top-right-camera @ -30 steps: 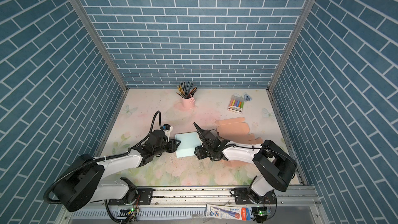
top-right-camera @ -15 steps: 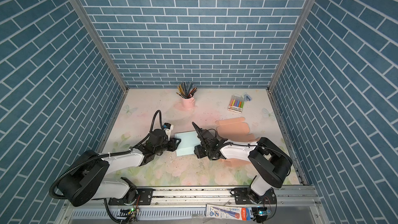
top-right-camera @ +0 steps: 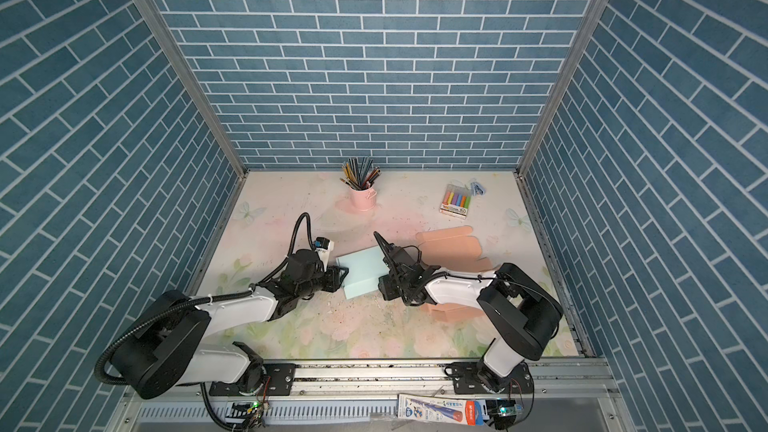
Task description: Fold the paper box
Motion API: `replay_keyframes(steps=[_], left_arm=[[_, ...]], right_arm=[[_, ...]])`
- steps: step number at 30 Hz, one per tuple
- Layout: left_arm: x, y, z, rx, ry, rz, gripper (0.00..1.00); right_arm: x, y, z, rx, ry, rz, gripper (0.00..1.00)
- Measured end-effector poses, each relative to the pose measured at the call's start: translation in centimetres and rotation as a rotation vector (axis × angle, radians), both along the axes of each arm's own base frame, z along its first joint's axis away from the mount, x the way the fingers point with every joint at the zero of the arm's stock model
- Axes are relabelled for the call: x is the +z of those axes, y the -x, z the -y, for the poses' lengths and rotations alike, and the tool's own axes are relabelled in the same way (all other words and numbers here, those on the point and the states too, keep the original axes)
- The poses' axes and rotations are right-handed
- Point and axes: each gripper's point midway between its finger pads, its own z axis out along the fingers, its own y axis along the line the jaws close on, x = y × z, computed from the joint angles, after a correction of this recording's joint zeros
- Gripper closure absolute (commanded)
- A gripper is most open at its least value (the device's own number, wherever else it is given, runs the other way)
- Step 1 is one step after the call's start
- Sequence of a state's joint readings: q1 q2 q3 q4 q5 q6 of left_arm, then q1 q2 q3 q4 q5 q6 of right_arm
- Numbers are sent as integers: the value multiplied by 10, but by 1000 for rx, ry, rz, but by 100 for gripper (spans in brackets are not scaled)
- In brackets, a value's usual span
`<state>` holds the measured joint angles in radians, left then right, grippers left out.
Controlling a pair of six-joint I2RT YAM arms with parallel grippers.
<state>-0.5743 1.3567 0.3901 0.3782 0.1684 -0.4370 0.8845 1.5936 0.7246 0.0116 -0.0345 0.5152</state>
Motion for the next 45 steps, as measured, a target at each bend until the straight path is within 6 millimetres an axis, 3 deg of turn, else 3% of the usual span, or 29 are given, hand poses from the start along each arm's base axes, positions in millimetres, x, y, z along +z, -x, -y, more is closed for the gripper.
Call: replay_keyframes(steps=[7, 12, 16, 22, 26, 30, 34, 40, 45], left_arm=[[5, 10, -6, -3, -11, -13, 57], [12, 6, -15, 21, -8, -10, 57], [20, -7, -24, 52, 5, -1, 54], [39, -42, -16, 45, 27, 27, 50], [36, -64, -12, 34, 33, 13, 49], [20, -72, -4, 4, 28, -30, 49], [5, -69, 0, -25, 25, -73, 49], [8, -63, 4, -56, 54, -64, 51], [0, -45, 1, -68, 68, -80, 52]], right_arm=[[0, -14, 10, -29, 22, 26, 45], [2, -19, 8, -36, 20, 36, 45], [4, -19, 8, -36, 16, 39, 47], [14, -12, 5, -17, -6, 57, 52], [21, -3, -5, 15, -26, 69, 57], [20, 3, -9, 34, -32, 66, 59], [19, 2, -9, 34, -34, 67, 61], [5, 0, -8, 30, -14, 49, 62], [-3, -3, -9, 27, -4, 41, 62]])
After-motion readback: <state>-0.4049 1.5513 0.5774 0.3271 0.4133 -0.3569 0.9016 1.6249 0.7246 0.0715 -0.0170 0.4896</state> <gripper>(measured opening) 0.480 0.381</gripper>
